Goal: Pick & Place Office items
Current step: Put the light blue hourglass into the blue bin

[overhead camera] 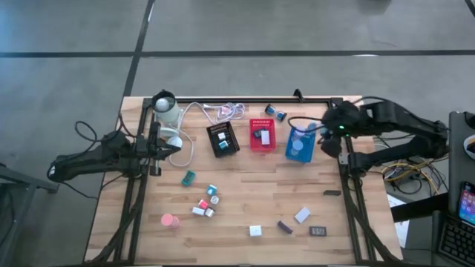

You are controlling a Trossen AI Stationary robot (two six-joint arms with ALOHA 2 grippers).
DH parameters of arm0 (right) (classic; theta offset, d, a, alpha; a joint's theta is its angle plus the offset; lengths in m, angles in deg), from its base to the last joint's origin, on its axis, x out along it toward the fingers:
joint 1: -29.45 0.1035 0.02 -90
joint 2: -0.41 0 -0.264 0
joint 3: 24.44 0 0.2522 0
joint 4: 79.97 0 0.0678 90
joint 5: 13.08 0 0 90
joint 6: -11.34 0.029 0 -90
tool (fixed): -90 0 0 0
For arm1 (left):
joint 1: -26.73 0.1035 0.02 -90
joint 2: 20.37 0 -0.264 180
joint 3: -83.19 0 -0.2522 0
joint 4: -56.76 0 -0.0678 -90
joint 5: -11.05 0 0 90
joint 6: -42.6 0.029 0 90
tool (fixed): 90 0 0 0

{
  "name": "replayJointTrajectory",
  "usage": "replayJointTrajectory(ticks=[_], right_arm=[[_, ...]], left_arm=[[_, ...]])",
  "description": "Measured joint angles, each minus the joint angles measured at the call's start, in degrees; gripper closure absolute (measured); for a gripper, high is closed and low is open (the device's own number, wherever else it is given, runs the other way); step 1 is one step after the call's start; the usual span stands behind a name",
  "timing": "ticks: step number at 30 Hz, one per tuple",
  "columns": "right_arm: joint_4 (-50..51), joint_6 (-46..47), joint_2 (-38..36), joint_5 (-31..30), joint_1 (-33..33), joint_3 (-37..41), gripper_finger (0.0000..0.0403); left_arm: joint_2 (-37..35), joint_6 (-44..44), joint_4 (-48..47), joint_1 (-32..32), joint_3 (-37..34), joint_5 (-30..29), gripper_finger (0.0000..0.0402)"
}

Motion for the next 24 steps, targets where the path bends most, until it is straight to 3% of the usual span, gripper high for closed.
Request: replayJointTrajectory(ticks=[11,24], right_arm=[[0.45,-11.60,9.33,16.56,-11.73,-0.18,0.0211],[2.87,-18.36,19.01,16.88,-21.11,-0.14,0.0211]], left_arm=[[0.00,0.00,-0.04,0.00,0.00,0.00,0.0390],[0.00,0.00,-0.04,0.00,0.00,0.00,0.0390]])
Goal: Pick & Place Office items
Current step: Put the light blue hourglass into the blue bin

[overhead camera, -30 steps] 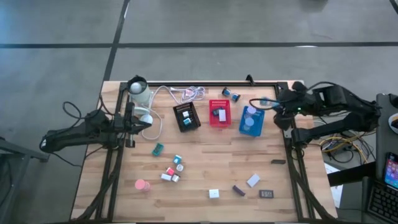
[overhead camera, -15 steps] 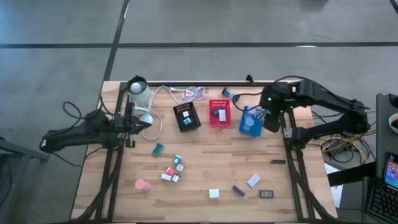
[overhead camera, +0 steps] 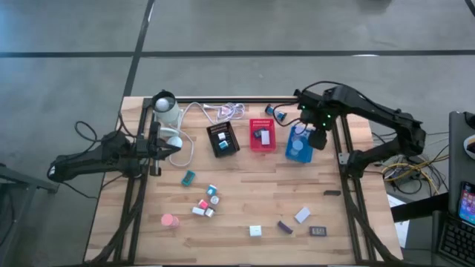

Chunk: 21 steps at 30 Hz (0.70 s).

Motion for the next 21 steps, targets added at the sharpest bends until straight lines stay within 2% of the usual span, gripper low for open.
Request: replayJointTrajectory(ticks=[13,21], right_arm=[[-2.48,-5.91,6.80,0.17,-3.09,0.65,0.0211],[-6.14,-9.05,8.97,2.58,-3.31,2.58,0.0211]], left_arm=[[0.00,0.00,-0.06,0.00,0.01,0.00,0.0390],[0.00,-0.01,-0.41,0.00,0.02,0.01,0.0390]])
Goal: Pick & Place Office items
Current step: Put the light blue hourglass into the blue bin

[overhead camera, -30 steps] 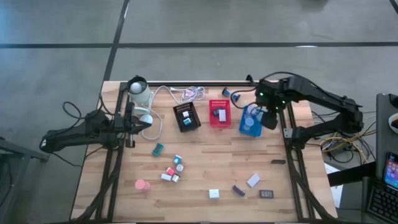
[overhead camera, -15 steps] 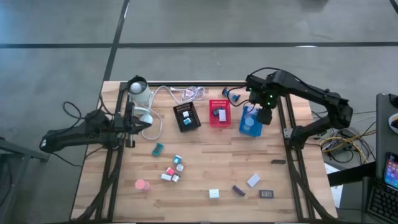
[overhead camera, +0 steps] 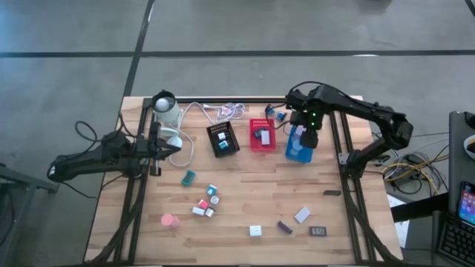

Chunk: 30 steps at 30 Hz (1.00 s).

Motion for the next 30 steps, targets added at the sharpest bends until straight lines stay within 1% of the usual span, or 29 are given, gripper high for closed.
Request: replayJointTrajectory(ticks=[4,8,15,23,30], right_arm=[[-0.84,-0.87,0.90,0.02,-0.02,2.04,0.0211],[-4.50,-1.29,1.18,0.02,0.00,4.26,0.0211],[-7.57,-2.59,2.17,0.00,0.00,7.17,0.0211],[-10.03,-2.89,5.18,-0.15,0.00,9.61,0.0211],[-11.63,-4.01,6.95,-0.17,0.04,9.87,0.0211]], left_arm=[[-0.02,-0.01,-0.01,0.00,0.00,-0.01,0.0390],[0.00,-0.01,-0.01,0.00,0.00,-0.01,0.0390],[-0.02,-0.01,-0.01,0.00,0.00,0.01,0.0390],[-0.02,-0.01,0.00,0.00,0.00,0.00,0.0390],[0.00,0.01,0.01,0.00,0.00,-0.01,0.0390]])
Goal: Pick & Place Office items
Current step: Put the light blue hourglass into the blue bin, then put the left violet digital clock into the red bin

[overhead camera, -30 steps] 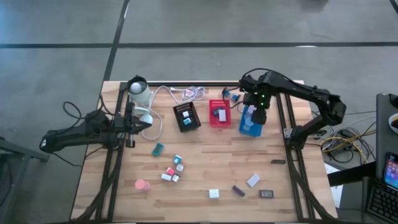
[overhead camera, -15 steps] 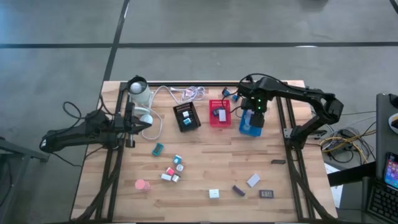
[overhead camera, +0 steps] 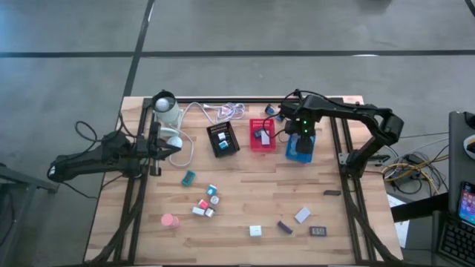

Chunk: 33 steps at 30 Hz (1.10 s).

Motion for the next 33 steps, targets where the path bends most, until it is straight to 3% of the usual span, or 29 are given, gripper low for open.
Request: replayJointTrajectory(ticks=[8,33], right_arm=[[-1.02,-0.26,-1.58,0.19,-0.26,0.35,0.0203],[1.50,0.51,-2.05,-1.39,-0.28,-1.71,0.0101]], left_arm=[[-0.02,0.00,-0.02,0.00,0.00,0.00,0.0390],[-0.02,-0.14,0.00,0.00,0.00,0.00,0.0390]])
